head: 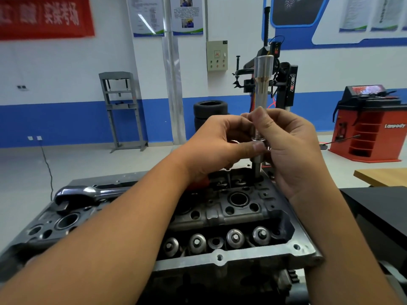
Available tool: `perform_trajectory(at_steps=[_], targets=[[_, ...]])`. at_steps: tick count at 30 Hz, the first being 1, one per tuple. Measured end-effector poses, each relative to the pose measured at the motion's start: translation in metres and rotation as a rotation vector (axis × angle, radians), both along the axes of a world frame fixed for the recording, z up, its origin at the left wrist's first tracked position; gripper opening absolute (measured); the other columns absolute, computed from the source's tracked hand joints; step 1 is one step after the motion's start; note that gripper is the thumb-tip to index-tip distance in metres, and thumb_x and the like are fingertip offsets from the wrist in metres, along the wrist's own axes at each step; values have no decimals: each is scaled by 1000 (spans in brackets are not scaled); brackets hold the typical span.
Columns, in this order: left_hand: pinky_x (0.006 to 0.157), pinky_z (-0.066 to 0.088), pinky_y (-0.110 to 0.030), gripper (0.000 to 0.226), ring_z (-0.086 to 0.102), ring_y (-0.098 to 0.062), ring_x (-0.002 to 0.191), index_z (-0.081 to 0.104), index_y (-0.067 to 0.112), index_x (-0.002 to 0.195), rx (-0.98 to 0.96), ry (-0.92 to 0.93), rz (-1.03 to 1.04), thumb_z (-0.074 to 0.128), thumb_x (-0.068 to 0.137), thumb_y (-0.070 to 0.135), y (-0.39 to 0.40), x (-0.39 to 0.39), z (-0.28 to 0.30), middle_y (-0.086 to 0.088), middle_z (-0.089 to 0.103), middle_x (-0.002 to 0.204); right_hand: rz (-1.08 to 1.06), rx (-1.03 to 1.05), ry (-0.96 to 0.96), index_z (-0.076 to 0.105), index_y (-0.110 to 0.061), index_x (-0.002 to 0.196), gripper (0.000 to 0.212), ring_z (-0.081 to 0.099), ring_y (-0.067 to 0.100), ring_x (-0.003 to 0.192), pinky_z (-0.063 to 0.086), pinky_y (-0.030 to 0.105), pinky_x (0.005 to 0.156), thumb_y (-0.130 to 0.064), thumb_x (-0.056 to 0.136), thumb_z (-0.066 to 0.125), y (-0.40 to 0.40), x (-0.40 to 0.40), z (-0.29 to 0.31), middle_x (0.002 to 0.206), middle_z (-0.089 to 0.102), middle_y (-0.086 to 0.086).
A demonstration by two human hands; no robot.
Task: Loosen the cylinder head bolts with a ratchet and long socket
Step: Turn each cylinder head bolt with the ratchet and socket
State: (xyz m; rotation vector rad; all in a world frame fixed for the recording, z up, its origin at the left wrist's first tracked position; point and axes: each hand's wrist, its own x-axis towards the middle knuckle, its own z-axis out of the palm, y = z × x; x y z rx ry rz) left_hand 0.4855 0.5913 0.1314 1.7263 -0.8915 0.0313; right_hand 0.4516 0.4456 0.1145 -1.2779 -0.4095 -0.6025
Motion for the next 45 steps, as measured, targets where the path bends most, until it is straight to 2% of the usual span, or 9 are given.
perform_trajectory(at_steps=[2,7,10,13,18,23,29,33,45], targets=[[54,38,-30,30,58,-29,77,67,-5,117,7,-10,38,78,92,8,1,-1,1,-17,72,91,-40,16,-10,72,-11,87,35,70,24,70,54,32,52,-41,73,79,-1,0,-1,83,74,9],[54,41,-25,17,54,-13,61,67,3,119,58,31,-75,55,107,4,2,1,0,2,64,78,-71,-3,3,74,-10,91,33,71,31,76,61,57,63,-41,81,72,-2,3,-2,94,75,20],[53,42,-21,17,54,-8,60,68,4,117,18,-1,-43,61,103,-1,0,1,-2,9,69,76,-29,-7,22,75,-18,82,26,70,25,70,60,39,55,-43,81,70,0,3,-1,80,73,9],[55,42,-15,24,63,-11,71,72,-1,114,-6,-49,14,77,91,1,1,-2,0,-13,77,88,-4,-23,-9,75,-14,82,26,73,19,69,57,30,55,-39,75,78,0,1,-2,76,74,6],[58,40,-32,19,55,-19,66,66,-2,121,66,52,-90,58,106,6,5,1,0,-3,68,84,4,-25,-34,75,-13,83,25,72,28,71,59,38,52,-38,83,73,0,-1,-1,90,74,20],[56,42,-25,14,56,-10,65,69,5,112,22,33,-26,67,99,3,2,0,-1,-2,72,85,1,-17,23,77,-16,83,27,72,28,74,55,31,50,-43,82,71,0,0,-1,91,75,19],[56,36,-32,29,47,-25,68,70,-3,122,3,4,13,74,95,7,2,0,-1,-16,72,87,-84,-24,-7,71,-10,92,32,74,19,68,55,28,53,-31,72,85,-1,1,-4,83,77,6],[55,42,-26,27,52,-11,60,66,-4,129,21,32,-55,60,104,3,4,2,-1,-6,69,90,-95,-23,0,74,-11,93,7,76,22,80,60,34,65,-17,90,78,-3,5,-4,87,78,6],[52,36,-28,22,45,-22,59,69,-2,121,-24,23,-46,66,101,6,3,5,-3,-6,71,86,-72,-29,20,72,-7,97,11,71,13,69,50,18,50,-18,95,73,-2,4,-4,89,77,10]])
